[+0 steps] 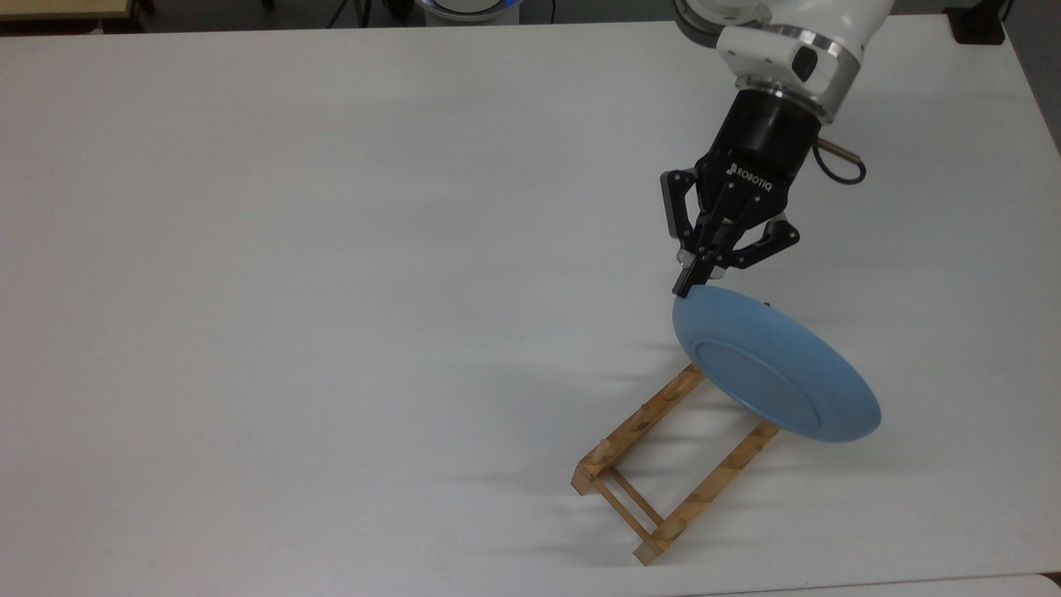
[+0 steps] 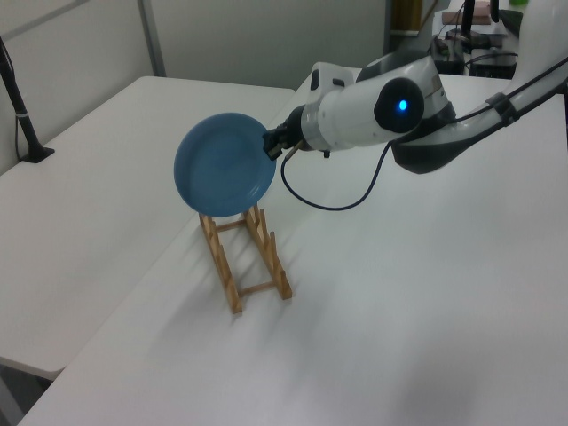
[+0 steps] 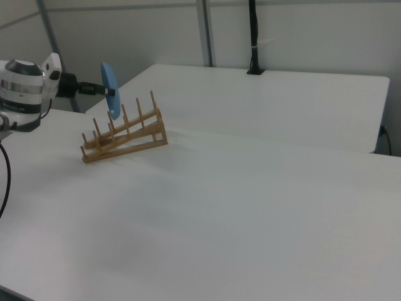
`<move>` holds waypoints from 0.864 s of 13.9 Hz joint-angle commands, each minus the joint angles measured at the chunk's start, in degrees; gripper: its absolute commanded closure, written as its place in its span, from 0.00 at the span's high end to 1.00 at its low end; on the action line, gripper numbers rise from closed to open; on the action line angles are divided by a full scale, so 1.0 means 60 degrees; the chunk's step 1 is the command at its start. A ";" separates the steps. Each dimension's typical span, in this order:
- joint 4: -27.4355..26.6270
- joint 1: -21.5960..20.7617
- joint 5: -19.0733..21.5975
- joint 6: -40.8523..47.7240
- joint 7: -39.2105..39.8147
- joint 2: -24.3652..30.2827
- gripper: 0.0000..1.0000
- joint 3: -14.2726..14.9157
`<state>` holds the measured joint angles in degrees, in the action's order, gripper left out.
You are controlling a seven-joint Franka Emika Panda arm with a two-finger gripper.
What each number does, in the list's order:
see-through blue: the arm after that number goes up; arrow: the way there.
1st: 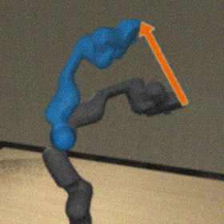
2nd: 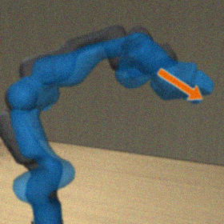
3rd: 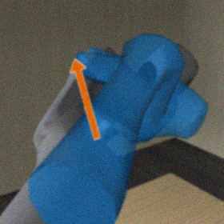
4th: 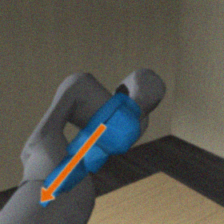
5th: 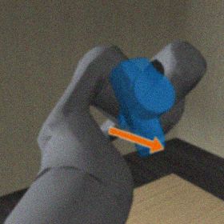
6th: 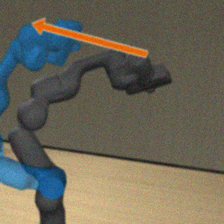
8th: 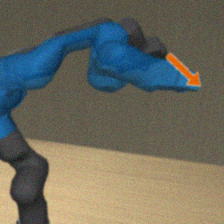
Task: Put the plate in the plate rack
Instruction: 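Lower the plate edge-first into a slot between the rack pegs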
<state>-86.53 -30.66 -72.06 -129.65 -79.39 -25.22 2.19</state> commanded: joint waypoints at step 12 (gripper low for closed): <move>0.0023 -0.0501 -0.0442 0.1216 -0.0494 -0.0704 0.00 0.0016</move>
<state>-86.49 -32.09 -74.41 -126.48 -80.64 -29.14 2.17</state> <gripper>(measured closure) 0.956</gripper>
